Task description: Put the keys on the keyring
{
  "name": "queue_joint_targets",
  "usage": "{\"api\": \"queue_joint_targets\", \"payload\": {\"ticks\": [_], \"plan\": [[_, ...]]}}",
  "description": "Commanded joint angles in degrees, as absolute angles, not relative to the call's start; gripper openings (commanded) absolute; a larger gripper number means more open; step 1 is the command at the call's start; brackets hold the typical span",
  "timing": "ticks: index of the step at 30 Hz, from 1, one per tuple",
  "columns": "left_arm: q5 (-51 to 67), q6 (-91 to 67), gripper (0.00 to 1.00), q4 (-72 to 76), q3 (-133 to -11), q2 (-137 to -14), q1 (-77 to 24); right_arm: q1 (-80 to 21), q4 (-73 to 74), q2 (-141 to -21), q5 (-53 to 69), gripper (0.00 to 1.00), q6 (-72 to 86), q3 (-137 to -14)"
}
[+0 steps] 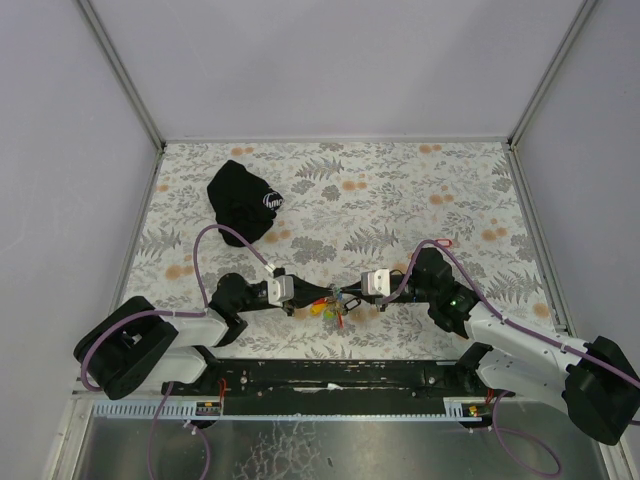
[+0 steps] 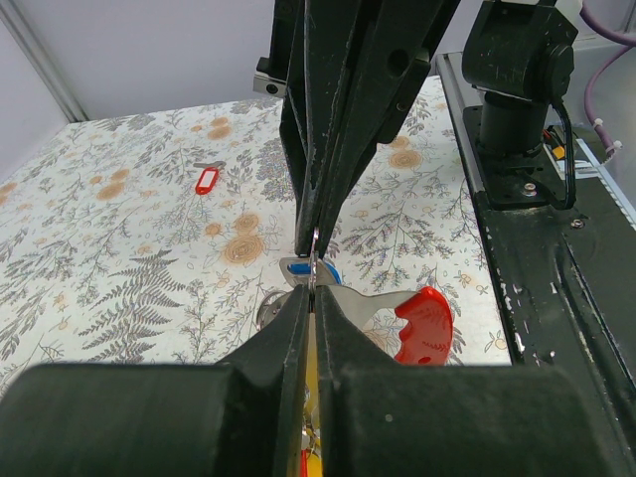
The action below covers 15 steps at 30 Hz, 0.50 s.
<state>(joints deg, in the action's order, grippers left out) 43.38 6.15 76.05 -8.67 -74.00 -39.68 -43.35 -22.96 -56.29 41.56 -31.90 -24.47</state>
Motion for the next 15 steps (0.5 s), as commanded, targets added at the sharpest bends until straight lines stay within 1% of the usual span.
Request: {"api": "queue_joint_targets", "payload": {"ticks": [1, 15], "plan": [[42.71, 6.42, 0.00, 79.89, -8.88, -74.15, -39.28, -43.77, -25.04, -55.37, 42.89, 0.00, -31.46, -26.69], [42.58, 6.42, 0.00, 79.90, -9.13, -74.59, -39.29, -43.76, -25.95, -55.68, 44.37, 0.00, -30.59, -26.73]]}}
